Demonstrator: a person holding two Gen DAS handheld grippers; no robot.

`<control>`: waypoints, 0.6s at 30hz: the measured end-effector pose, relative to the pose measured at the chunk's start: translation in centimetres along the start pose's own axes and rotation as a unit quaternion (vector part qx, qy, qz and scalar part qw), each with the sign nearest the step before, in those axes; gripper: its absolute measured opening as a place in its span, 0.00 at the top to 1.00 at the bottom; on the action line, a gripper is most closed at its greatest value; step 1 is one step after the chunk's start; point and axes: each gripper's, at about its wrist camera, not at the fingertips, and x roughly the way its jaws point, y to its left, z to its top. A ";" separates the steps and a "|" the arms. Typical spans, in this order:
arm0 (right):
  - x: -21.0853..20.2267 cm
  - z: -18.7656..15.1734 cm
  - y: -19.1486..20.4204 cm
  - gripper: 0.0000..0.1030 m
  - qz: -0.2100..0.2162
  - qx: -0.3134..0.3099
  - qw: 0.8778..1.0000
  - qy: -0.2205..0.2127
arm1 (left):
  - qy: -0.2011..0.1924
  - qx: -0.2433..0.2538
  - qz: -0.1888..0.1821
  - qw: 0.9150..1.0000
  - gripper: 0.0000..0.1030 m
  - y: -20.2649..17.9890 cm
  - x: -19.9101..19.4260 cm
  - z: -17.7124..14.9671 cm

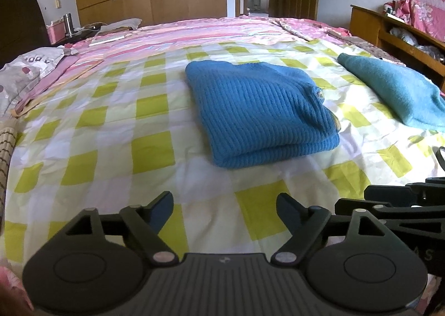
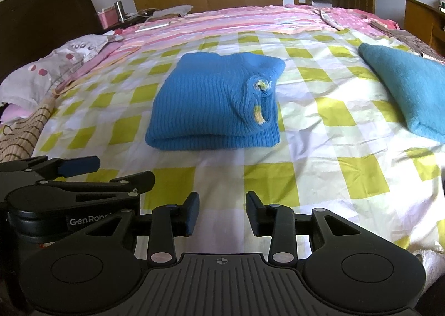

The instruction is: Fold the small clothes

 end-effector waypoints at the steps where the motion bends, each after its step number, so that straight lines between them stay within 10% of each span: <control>1: 0.0 -0.1 0.0 0.64 0.000 0.000 1.000 0.000 | 0.001 0.000 0.001 1.000 0.13 0.0 0.0 0.0; 18: 0.0 -0.8 0.1 0.63 -0.005 0.007 1.000 0.002 | 0.014 -0.005 0.012 1.000 0.07 -0.1 -0.1 -0.6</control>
